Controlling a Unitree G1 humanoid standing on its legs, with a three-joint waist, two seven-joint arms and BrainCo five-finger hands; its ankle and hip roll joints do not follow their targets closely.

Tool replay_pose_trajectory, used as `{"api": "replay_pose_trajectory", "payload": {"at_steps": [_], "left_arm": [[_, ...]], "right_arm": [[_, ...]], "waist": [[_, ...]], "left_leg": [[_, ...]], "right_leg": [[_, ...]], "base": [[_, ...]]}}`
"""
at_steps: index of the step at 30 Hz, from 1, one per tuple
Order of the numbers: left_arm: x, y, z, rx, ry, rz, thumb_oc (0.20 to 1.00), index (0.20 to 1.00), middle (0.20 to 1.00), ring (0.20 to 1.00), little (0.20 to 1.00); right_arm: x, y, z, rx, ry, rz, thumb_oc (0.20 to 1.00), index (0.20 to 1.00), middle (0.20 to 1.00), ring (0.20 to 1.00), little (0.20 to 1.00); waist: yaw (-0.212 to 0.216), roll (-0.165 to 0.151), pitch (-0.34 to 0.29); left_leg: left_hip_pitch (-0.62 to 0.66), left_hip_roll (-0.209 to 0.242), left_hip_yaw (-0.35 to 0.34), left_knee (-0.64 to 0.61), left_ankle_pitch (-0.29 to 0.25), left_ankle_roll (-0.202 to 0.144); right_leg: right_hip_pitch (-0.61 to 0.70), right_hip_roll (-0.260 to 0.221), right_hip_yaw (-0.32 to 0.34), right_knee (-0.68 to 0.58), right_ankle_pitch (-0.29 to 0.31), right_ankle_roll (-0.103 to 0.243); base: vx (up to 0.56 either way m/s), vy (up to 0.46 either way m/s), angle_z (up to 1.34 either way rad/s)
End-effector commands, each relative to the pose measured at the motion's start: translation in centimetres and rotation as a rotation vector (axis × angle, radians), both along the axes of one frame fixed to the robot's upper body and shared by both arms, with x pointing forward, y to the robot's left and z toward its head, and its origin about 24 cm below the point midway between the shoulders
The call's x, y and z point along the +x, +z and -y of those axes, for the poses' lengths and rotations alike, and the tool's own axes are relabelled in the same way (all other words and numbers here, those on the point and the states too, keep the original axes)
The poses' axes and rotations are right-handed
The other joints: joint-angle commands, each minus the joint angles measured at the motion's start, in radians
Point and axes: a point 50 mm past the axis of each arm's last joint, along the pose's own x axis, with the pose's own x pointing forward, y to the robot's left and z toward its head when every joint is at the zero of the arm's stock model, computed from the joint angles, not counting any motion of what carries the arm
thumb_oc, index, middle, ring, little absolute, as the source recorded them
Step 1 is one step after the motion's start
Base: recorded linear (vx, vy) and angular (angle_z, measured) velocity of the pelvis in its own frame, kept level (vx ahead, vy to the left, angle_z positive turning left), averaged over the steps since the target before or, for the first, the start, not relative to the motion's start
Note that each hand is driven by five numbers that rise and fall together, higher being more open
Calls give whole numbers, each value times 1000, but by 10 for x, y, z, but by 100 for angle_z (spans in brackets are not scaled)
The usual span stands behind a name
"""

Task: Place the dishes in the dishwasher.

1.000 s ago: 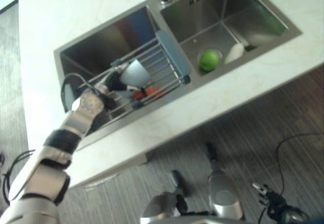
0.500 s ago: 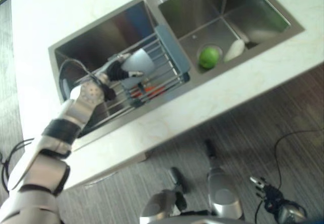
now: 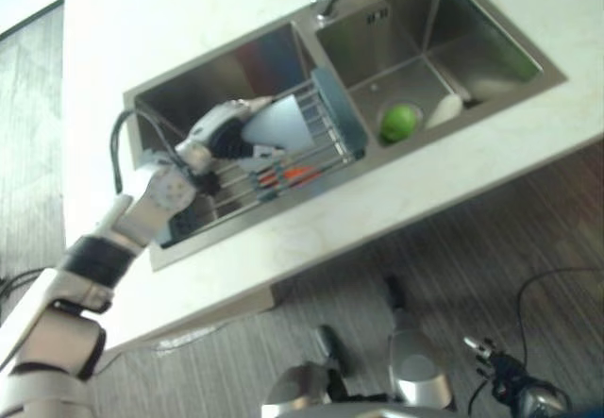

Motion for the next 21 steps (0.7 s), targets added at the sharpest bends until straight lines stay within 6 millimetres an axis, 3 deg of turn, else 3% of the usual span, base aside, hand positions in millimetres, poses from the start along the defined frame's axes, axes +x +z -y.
{"api": "replay_pose_trajectory", "payload": {"at_steps": [1, 7, 11, 14, 17, 19, 21], "left_arm": [[-15, 46, -19, 26, 68, 316, 200, 200, 200, 200, 200], [-42, 63, -43, 16, 165, 479, 200, 200, 200, 200, 200], [-64, 50, -69, -48, 269, 524, 200, 200, 200, 200, 200], [-79, 31, -85, -103, 360, 523, 200, 200, 200, 200, 200], [-94, 9, -97, -183, 424, 519, 200, 200, 200, 200, 200], [-98, 0, -100, -225, 427, 515, 200, 200, 200, 200, 200], [-97, -12, -94, -257, 401, 513, 200, 200, 200, 200, 200]], "right_arm": [[-41, -14, -4, -6, -15, -121, 1000, 1000, 1000, 1000, 1000], [-53, -20, -8, -2, 8, -189, 1000, 1000, 1000, 1000, 1000], [-57, -22, -11, -2, 44, -233, 1000, 1000, 1000, 1000, 1000], [-54, -24, -15, 1, 74, -245, 1000, 1000, 1000, 1000, 1000], [-55, -24, -15, -3, 5, -235, 1000, 1000, 1000, 1000, 1000], [-58, -23, -10, -3, -62, -220, 1000, 1000, 1000, 1000, 1000], [-60, -22, -6, 2, -147, -198, 1000, 1000, 1000, 1000, 1000]], "waist": [[18, -30, -126], [88, -30, -190], [169, -35, -208], [222, -33, -212], [261, -20, -205], [258, -24, -203], [241, -41, -211]], "left_leg": [[-66, 20, -28, 100, -64, -4], [-45, 25, -82, 132, -85, -7], [-68, 21, -174, 218, -118, -17], [-110, 34, -210, 218, -83, -36], [-138, 89, -191, 120, 16, -77], [-141, 98, -151, 132, 13, -80], [-139, 104, -81, 201, -40, -72]], "right_leg": [[51, -81, -74, 78, -168, 86], [113, -62, -108, 81, -211, 62], [159, -38, -135, 89, -249, 32], [160, -25, -179, 85, -257, 17], [161, -18, -270, 71, -264, 14], [159, -35, -320, 68, -260, 17], [148, -68, -358, 74, -257, 20]], "base": [[22, -34, 32], [24, -61, 27], [5, -159, 34], [-102, -129, 63], [-292, -4, 92], [-308, 125, 124], [-314, 244, 117]]}}
